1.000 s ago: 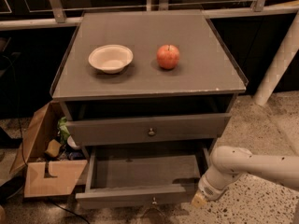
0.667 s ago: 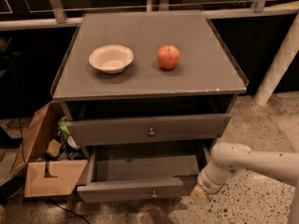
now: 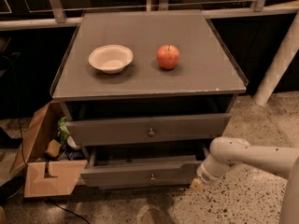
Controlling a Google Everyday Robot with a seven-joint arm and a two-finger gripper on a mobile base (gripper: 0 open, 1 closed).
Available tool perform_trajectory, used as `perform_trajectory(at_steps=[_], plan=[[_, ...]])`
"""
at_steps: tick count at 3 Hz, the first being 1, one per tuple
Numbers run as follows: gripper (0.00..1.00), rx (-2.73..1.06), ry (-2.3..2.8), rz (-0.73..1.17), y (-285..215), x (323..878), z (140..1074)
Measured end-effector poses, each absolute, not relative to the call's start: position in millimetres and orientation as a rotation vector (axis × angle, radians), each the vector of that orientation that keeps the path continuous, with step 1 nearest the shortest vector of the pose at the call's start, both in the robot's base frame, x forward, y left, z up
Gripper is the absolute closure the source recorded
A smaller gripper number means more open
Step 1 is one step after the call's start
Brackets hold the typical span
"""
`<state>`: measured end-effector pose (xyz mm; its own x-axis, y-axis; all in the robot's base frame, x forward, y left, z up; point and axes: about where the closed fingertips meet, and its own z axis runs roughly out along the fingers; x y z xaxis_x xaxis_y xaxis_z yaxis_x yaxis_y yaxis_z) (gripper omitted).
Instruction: Close middle drawer
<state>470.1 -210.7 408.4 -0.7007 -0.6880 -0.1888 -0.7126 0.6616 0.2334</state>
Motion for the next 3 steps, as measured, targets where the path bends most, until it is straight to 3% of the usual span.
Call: perform_trajectory(at_steps=[3], plan=[[1.0,-1.045,2.788,0.465,-205,510,390]])
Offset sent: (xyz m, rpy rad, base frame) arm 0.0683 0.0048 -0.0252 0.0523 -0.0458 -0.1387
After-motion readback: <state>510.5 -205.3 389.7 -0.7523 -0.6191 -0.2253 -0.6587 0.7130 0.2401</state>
